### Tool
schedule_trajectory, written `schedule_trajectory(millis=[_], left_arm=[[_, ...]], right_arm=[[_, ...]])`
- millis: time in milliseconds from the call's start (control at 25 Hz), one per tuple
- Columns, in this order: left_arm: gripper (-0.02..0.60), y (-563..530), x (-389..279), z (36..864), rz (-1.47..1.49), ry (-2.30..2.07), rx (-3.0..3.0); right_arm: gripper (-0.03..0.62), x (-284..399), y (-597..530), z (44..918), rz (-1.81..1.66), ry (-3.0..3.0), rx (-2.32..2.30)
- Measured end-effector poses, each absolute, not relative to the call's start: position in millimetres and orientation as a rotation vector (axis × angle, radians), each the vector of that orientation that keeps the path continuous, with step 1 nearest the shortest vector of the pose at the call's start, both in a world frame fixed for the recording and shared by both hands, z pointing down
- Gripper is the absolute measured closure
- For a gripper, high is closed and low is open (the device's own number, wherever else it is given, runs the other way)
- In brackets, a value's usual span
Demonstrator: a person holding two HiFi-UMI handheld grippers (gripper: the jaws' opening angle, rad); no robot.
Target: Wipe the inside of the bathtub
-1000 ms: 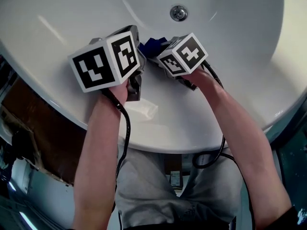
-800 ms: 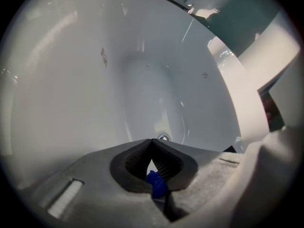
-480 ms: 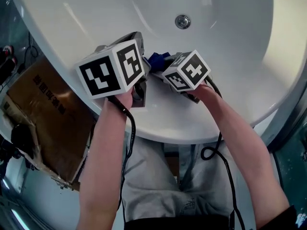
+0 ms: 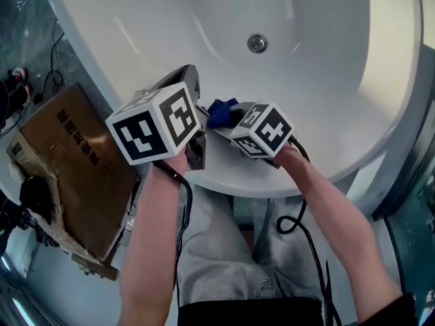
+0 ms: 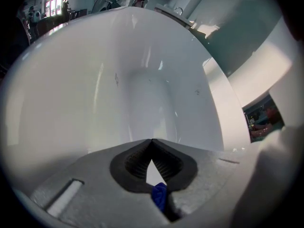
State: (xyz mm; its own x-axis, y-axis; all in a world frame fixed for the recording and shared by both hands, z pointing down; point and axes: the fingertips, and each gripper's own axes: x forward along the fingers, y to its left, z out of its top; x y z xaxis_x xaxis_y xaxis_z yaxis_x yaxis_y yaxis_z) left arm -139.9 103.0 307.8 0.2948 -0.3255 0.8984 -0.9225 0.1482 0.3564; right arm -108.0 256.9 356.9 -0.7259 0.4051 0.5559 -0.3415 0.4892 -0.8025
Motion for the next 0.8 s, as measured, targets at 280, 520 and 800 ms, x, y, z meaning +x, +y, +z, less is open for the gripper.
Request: schedule_trajectory(millis=[280, 520, 800], left_arm=[[0.578, 120.5, -151.9, 283.8, 0.659, -1.248, 1.379], [0.578, 124.5, -150.1, 269.6, 0.699, -1.237, 1.387], [0.578, 122.3, -151.0, 255.8, 0.735, -1.237, 1.397]], right_arm=[[0.525, -117.1, 273.1, 314.7, 1.288, -2.017, -0.126], [0.526, -119.7, 281.3, 281.5, 1.344, -2.048, -0.111], [0.526, -118.2, 294.7, 242.6, 1.379, -2.065, -0.159]])
